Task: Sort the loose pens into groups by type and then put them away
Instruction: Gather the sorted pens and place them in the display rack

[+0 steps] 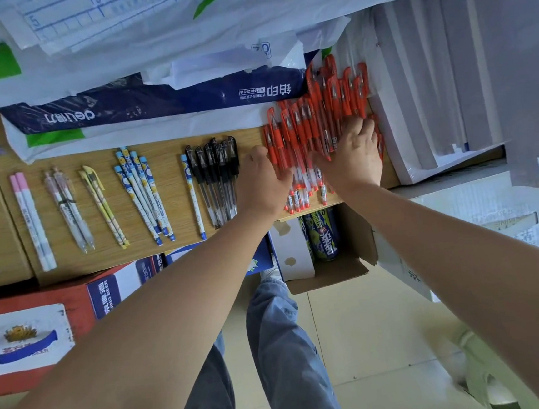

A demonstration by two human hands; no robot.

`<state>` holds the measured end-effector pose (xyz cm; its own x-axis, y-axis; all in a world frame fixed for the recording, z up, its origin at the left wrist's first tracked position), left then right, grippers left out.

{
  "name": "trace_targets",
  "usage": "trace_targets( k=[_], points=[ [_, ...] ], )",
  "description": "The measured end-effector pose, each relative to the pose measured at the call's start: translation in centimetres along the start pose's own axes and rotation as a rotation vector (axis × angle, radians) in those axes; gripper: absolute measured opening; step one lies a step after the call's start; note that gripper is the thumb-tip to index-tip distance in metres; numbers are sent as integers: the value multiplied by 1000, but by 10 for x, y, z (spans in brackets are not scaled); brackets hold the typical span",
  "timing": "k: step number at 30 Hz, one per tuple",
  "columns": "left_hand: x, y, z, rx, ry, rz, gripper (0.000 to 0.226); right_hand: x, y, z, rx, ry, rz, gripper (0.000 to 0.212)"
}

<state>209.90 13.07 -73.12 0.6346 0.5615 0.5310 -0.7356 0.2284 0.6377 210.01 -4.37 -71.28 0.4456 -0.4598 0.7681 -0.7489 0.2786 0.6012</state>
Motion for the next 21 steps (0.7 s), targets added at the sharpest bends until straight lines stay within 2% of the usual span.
trace_targets(
  k=[8,12,17,21],
  points=[
    [1,-11,11,135,-70,82,68,11,-5,2,72,-38,-9,70],
    [3,-13,16,156,-135,81,59,20,-12,4,74,24,-7,60],
    [0,-23,11,168,-145,38,62,26,-19,0,77,23,-19,47],
    [2,-30,14,163,-242,-64,54,26,-21,-1,104,17,-26,42]
  ],
)
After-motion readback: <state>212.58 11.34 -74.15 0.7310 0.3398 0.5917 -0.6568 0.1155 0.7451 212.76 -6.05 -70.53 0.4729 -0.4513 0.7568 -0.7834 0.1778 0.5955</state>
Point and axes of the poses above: each hand's wrist, its own y-axis away from the middle knuckle, its own x-axis out of the back of the hand, z = x × y, the point moved 7 cm from there along -y, towards the middle knuckle, and after that the axes turned 15 degrees about -z, right-handed, at the moved point
